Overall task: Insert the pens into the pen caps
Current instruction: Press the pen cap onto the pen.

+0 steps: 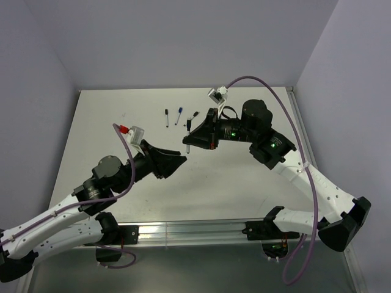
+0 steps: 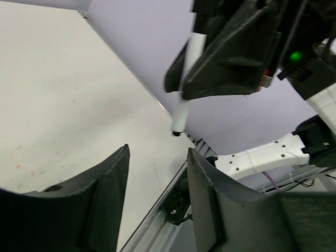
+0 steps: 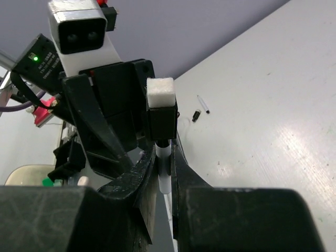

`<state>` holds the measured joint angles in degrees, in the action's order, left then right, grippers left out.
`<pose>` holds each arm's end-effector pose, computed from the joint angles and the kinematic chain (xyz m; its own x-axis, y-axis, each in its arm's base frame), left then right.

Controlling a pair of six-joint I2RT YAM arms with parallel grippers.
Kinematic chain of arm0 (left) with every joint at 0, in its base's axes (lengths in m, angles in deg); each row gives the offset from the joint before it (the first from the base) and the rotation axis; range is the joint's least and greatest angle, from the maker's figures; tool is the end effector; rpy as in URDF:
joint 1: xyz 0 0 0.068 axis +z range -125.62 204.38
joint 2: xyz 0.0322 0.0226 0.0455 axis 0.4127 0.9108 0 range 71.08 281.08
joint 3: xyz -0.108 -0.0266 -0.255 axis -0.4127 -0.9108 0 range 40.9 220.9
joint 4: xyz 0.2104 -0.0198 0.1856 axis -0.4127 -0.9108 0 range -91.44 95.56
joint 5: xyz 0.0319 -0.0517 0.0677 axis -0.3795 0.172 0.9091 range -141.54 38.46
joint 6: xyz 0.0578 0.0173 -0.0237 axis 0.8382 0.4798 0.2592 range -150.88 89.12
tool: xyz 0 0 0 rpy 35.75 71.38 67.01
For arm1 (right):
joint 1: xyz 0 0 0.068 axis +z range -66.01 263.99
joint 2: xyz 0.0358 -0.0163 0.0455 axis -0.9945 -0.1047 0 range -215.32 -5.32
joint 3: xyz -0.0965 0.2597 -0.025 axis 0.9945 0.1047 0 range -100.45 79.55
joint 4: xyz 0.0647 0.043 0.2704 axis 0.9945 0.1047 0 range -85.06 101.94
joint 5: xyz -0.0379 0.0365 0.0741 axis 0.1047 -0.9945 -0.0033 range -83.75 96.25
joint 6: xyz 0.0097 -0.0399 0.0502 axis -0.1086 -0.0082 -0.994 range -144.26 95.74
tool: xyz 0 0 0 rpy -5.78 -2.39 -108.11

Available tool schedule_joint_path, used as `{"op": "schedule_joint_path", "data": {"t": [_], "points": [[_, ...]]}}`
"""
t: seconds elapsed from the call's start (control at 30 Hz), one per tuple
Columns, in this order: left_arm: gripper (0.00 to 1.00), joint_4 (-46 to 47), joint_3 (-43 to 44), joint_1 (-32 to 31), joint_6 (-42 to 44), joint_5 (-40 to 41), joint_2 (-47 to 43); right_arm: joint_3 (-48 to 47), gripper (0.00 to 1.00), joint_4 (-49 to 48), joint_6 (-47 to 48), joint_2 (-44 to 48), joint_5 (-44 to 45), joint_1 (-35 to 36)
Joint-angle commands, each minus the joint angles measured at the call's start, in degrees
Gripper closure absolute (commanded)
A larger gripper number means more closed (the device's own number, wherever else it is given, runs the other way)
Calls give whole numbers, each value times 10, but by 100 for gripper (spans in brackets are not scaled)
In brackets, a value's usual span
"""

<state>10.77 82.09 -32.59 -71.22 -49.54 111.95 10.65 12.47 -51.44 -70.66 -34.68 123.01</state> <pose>0.1136 -0.1717 0.3634 -0.4901 -0.4331 -0.7565 0.6582 0.3850 -0.6469 0.1976 0.2029 0.4271 -0.4972 0.0414 -0.8666 -0.8502 0.1760 0.4962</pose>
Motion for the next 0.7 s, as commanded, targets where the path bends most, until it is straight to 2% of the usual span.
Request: {"op": "schedule_joint_path", "data": {"t": [0.0, 0.1, 0.27, 0.67], "points": [[47, -47, 38, 21, 32, 23, -25, -26, 100, -37, 12, -3, 9, 5], [42, -71, 63, 51, 51, 27, -37, -26, 100, -32, 15, -8, -6, 10], [34, -78, 109, 127, 76, -31, -26, -16, 100, -23, 26, -14, -6, 31], [37, -9, 166, 216, 61, -262, 69, -12, 100, -38, 20, -30, -29, 60]]}}
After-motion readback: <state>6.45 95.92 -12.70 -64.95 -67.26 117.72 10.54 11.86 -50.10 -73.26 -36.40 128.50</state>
